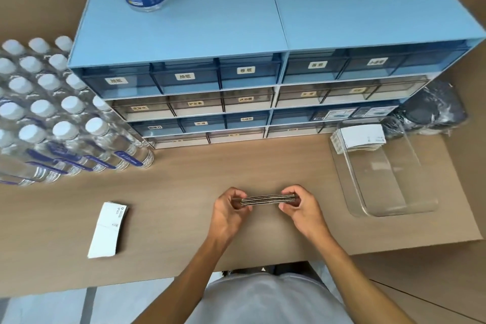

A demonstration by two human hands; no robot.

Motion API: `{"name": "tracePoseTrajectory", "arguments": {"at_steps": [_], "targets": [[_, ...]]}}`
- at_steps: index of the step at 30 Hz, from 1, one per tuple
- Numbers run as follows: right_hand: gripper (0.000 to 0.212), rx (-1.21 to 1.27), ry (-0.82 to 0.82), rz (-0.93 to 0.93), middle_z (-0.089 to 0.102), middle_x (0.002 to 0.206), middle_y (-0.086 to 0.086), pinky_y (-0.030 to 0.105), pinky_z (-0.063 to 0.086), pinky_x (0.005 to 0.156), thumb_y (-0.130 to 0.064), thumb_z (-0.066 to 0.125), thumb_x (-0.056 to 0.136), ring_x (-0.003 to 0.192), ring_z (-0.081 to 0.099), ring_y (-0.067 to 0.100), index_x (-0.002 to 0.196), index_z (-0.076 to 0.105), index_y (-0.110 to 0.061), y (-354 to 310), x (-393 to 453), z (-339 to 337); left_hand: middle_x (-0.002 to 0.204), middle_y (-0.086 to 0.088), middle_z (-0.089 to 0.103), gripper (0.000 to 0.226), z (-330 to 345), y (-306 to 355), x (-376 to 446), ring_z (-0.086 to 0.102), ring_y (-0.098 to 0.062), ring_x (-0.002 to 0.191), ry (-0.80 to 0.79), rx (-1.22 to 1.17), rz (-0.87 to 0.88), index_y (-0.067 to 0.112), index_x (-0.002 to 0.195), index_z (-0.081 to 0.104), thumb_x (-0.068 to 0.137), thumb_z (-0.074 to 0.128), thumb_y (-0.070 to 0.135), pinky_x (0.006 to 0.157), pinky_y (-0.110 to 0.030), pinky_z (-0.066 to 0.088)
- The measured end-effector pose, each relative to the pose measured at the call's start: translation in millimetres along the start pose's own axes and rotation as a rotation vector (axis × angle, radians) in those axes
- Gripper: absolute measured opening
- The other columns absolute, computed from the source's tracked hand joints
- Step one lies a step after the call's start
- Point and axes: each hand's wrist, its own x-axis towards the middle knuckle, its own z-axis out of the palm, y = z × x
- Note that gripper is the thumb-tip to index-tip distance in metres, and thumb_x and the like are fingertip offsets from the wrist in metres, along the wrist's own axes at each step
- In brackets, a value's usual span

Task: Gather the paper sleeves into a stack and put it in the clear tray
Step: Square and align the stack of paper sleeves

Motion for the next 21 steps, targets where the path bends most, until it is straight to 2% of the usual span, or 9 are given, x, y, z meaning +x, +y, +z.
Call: {"name": "tracePoseTrajectory", "arguments": {"at_steps": [4, 6, 10, 14, 18, 21], "targets": [[0.033, 0.059, -0.003, 0.025, 0.068, 0.085, 0.002, 0.008, 0.046, 0.065, 0.004, 0.071, 0.079, 0.062, 0.061, -0.007, 0.099, 0.066, -0.023, 5, 0, -1, 0.064, 0.006, 0.057, 0.033, 1, -1, 0, 0.049, -0.004, 0.054, 0.000, 0.009, -0.003, 0.019, 0.083, 0.062, 0.075, 0.072, -0.012, 0.052, -0.011, 0.042], [0.038, 0.085, 0.007, 0.034, 0.070, 0.085, 0.003, 0.010, 0.047, 0.065, 0.001, 0.072, 0.079, 0.062, 0.064, -0.005, 0.099, 0.065, -0.029, 7, 0, -1, 0.065, 0.005, 0.057, 0.033, 2, -2, -1, 0.049, -0.002, 0.053, 0.008, 0.017, 0.004, 0.019, 0.086, 0.062, 0.076, 0.073, -0.011, 0.051, -0.010, 0.043], [0.043, 0.140, -0.008, 0.039, 0.072, 0.093, 0.000, 0.010, 0.048, 0.066, 0.000, 0.074, 0.077, 0.068, 0.067, -0.003, 0.108, 0.065, -0.028, 12, 0, 0, 0.070, -0.002, 0.061, 0.034, 2, -4, -4, 0.053, 0.003, 0.050, 0.021, -0.002, 0.003, 0.014, 0.094, 0.061, 0.076, 0.071, -0.013, 0.053, -0.009, 0.046], [0.043, 0.236, 0.001, 0.065, 0.072, 0.101, -0.005, 0.017, 0.052, 0.074, -0.008, 0.077, 0.078, 0.084, 0.069, 0.011, 0.115, 0.066, -0.025, 12, -4, 1, 0.083, -0.005, 0.062, 0.033, 2, -5, -7, 0.054, -0.009, 0.065, 0.040, -0.091, -0.023, 0.004, 0.106, 0.062, 0.078, 0.074, -0.008, 0.059, -0.010, 0.047], [0.036, 0.415, 0.041, 0.111, 0.071, 0.103, -0.001, 0.027, 0.057, 0.071, -0.029, 0.067, 0.089, 0.077, 0.070, 0.014, 0.122, 0.063, -0.016, 8, -8, 9, 0.098, -0.001, 0.064, 0.041, 6, -6, -16, 0.058, -0.007, 0.082, 0.055, -0.272, -0.042, 0.006, 0.118, 0.062, 0.080, 0.076, 0.001, 0.069, -0.008, 0.050], [0.036, 0.508, 0.059, 0.159, 0.069, 0.107, 0.007, 0.028, 0.057, 0.068, -0.034, 0.056, 0.095, 0.073, 0.069, 0.016, 0.128, 0.056, -0.019, 4, -9, 22, 0.107, -0.010, 0.069, 0.041, 14, -11, -24, 0.065, -0.016, 0.097, -0.033, -0.387, -0.024, 0.010, 0.126, 0.062, 0.086, 0.073, 0.010, 0.082, -0.020, 0.055]]}}
